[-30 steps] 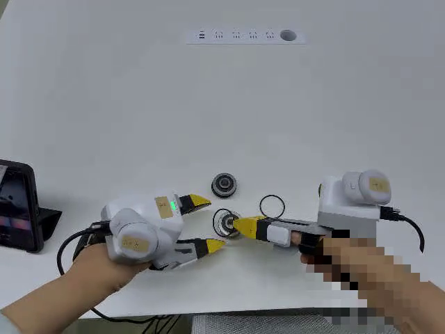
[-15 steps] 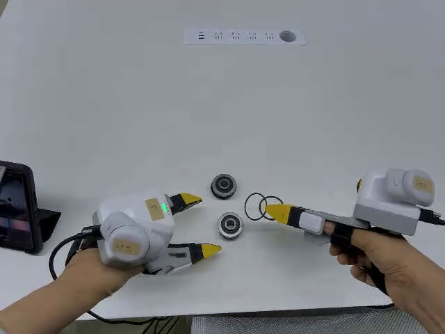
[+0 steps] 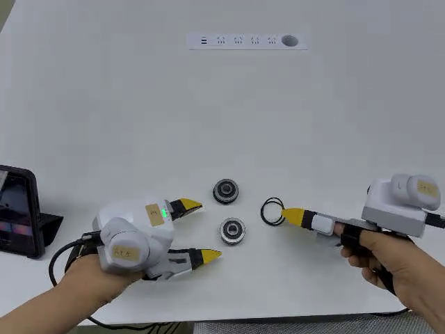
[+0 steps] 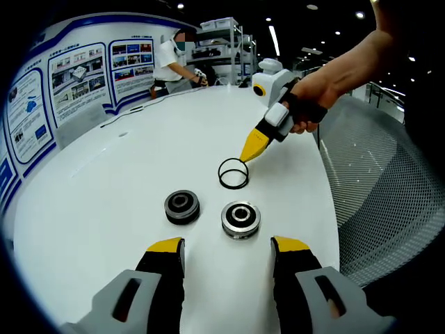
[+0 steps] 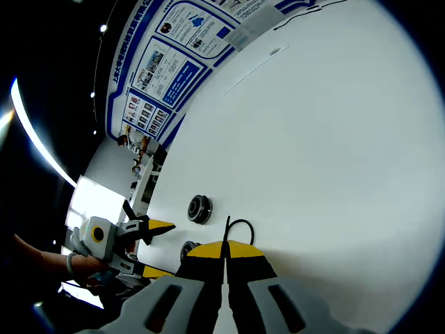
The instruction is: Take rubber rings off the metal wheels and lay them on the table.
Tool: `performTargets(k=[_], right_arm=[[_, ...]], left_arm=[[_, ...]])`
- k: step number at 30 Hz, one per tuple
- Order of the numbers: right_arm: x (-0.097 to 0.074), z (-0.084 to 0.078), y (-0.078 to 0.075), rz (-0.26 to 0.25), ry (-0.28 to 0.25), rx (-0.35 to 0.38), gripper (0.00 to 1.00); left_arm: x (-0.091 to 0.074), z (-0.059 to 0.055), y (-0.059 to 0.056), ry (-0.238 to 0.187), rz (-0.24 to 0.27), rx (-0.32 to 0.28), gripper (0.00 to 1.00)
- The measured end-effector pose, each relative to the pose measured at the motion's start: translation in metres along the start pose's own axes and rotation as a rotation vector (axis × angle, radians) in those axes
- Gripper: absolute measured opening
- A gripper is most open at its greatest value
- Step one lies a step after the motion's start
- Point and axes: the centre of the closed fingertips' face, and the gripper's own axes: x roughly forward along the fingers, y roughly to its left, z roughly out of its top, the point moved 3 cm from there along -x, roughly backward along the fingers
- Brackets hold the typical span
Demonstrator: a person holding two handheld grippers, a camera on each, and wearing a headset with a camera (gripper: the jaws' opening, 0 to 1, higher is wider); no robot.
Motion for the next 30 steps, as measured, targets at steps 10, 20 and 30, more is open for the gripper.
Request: performTargets(k=[10,20,30], right_arm=[[0.000,-0.003,-0.005,-0.067,0.046,-0.144,0.06],[-0.003,-0.004,-0.007,-0.128,0.107,-0.348,0.12],[-0.001,0.003,0.005,-0.099,0.088,-0.354,0.14]], left_arm=[[0.000,0.000,0.001,0.001,-0.001,0.002,0.50],[0.000,0.002,0.002,0.000,0.000,0.004,0.49],[0.001,0.006,0.008,-0.012,0.015,-0.002,0.48]])
